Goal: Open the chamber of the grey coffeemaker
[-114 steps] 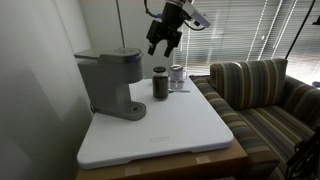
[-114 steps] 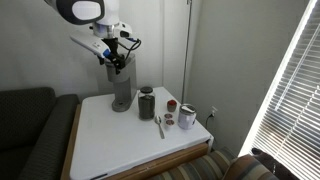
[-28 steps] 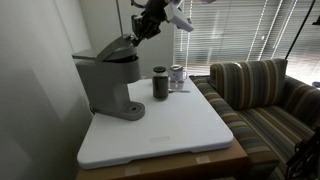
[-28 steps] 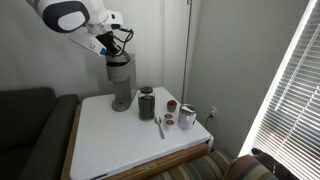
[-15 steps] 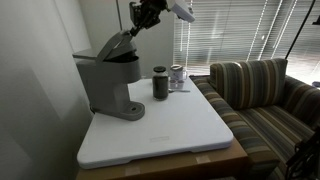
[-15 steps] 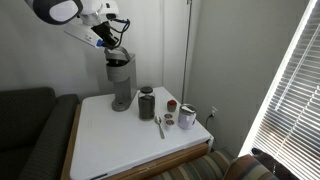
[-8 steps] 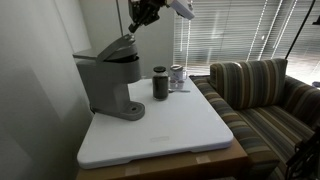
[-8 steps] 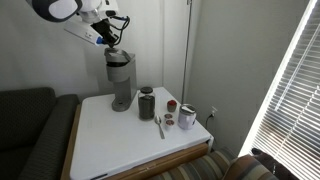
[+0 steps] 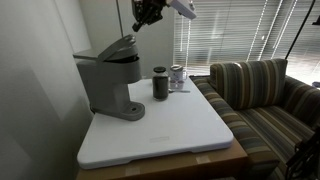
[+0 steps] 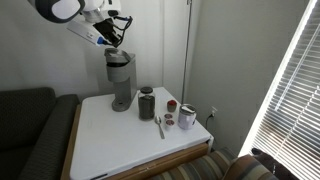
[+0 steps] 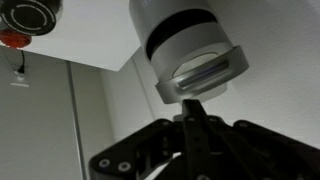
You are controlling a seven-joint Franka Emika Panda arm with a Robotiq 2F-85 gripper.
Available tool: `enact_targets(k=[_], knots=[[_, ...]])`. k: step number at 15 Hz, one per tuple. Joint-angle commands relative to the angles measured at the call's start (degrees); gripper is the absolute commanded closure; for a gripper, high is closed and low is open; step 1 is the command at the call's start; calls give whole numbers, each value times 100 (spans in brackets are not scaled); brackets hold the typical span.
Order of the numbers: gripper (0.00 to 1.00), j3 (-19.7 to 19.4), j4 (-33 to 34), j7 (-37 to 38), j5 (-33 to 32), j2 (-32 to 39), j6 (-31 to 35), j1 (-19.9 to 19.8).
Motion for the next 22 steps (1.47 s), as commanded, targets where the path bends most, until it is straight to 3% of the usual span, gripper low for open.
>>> enact_targets(k=[1,3,4,5,10,14,19,22], knots=[[100,-781,-642,1206,-605,-423,397,478],[100,-1212,-752,1678,-843,-496,212,803],[100,-1147,-774,1893,-1040,-502,68,717],[100,-1367,-791,2000,-1054,-529,-42,931],[100,-857,-527,1750,-940,-368,-485,684],[100,-736,-308,1611,-1019,-231,-646,693],[100,-753,-86,1635,-1140,-91,-886,703],[100,-1017,-221,1962,-1386,-219,-982,865]])
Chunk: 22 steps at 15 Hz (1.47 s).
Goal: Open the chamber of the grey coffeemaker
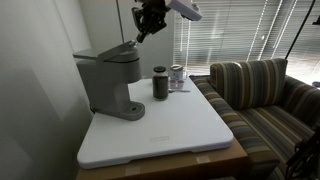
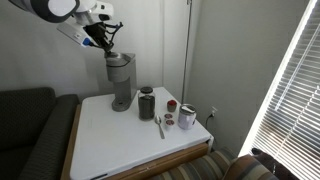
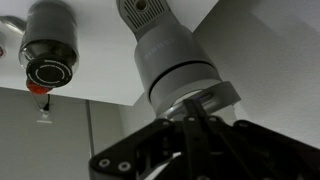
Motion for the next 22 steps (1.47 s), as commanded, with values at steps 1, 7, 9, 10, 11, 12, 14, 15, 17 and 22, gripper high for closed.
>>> enact_targets(k=[1,7,9,10,11,12,14,15,17,22], knots=[[100,-314,-44,370,-394,-65,-262,126],[100,-333,67,513,-548,24,-615,95],[100,-231,157,346,-472,117,-675,54],[100,-172,198,255,-437,149,-707,31],[100,-150,230,218,-440,179,-702,33],[100,-142,267,185,-469,210,-688,43],[100,-142,361,151,-509,300,-642,55],[100,-142,408,125,-521,340,-633,54],[100,-117,529,46,-492,453,-566,30],[100,-75,734,-26,-447,666,-442,9]])
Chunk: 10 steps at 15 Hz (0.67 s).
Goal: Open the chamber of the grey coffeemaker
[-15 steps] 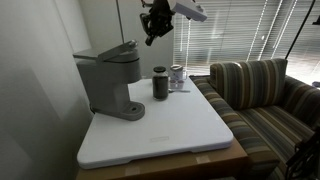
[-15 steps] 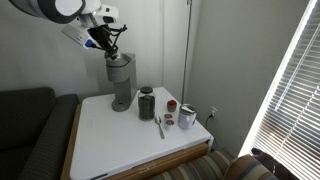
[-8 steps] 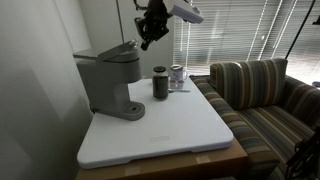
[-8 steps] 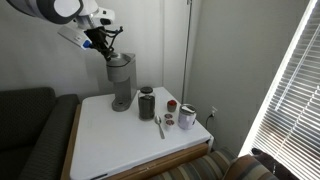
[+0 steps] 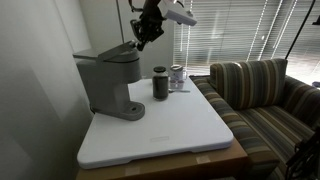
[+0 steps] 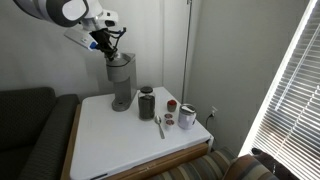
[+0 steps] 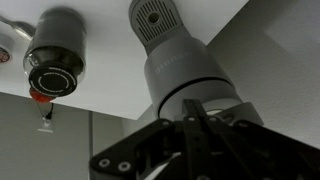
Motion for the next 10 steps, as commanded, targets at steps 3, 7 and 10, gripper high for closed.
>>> enact_targets(k=[3,7,10], knots=[[100,133,195,-185,102,207,154,-115],[100,77,-31,-90,25,23,452,-36],[100,46,-153,-38,-22,-73,661,10]])
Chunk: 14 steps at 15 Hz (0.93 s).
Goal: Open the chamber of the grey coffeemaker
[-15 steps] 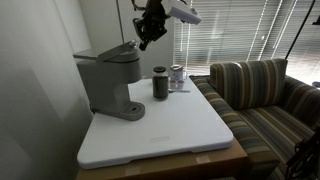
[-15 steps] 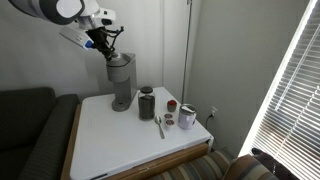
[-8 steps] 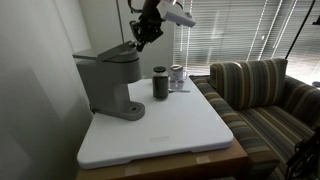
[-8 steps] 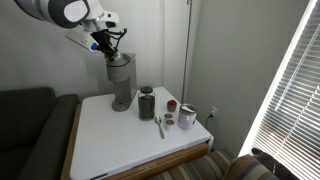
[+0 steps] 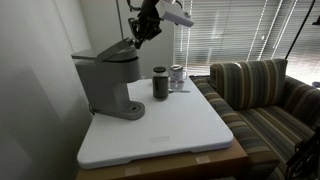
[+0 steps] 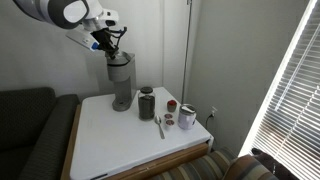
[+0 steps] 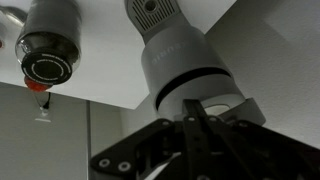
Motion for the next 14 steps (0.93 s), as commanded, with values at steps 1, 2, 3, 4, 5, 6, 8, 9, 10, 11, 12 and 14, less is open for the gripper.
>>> enact_targets(k=[1,2,3,4,5,6,8,9,10,11,12,14], knots=[[100,23,-213,-12,-35,-158,374,18],[100,11,-230,4,-53,-167,423,36],[100,5,-240,11,-66,-176,458,49],[100,0,-243,16,-76,-181,490,61],[100,-15,-238,34,-95,-184,510,81],[100,-32,-234,54,-113,-192,512,103],[100,-83,-237,108,-161,-223,535,164],[100,-101,-238,115,-186,-250,534,186],[100,-116,-233,127,-207,-274,532,207],[100,-138,-230,136,-237,-301,529,229],[100,-154,-229,148,-270,-325,533,248],[100,-201,-202,184,-357,-377,515,296]])
